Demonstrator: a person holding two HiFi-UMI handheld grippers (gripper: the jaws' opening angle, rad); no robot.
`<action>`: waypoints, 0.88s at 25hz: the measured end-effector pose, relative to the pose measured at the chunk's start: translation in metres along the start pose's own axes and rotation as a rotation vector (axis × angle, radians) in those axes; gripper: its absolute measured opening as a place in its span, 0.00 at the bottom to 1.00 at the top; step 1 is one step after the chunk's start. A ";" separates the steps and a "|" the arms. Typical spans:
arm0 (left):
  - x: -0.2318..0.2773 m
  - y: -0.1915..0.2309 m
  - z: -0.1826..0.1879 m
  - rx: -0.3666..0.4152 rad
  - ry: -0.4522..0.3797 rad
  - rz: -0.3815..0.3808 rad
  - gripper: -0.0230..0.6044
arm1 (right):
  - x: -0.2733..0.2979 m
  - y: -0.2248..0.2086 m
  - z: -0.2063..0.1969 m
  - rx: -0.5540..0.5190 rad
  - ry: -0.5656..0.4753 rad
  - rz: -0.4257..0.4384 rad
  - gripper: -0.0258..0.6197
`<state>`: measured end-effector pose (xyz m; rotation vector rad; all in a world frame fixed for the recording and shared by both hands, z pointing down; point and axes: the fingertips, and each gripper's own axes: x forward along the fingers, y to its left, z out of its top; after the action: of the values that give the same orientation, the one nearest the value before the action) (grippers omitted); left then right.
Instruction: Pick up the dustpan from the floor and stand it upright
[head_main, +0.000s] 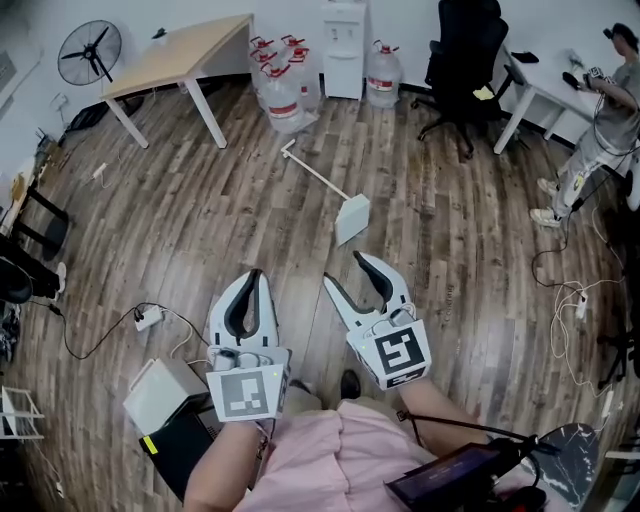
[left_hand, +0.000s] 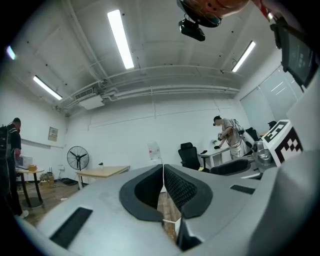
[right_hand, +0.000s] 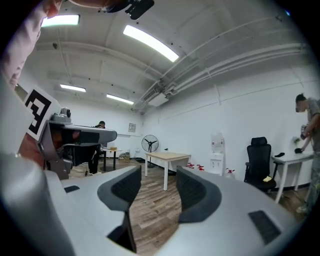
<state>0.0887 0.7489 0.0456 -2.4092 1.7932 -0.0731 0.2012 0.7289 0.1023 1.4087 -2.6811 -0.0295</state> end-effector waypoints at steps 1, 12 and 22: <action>0.006 0.000 -0.002 -0.005 0.007 0.008 0.07 | 0.004 -0.009 -0.002 -0.006 0.005 -0.007 0.38; 0.079 0.075 -0.046 -0.022 0.040 0.078 0.07 | 0.115 -0.034 -0.037 -0.033 0.098 0.022 0.45; 0.177 0.216 -0.073 -0.074 0.052 0.111 0.07 | 0.288 -0.036 -0.025 -0.072 0.117 0.018 0.46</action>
<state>-0.0740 0.5134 0.0802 -2.3721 1.9826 -0.0586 0.0718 0.4724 0.1508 1.3233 -2.5713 -0.0401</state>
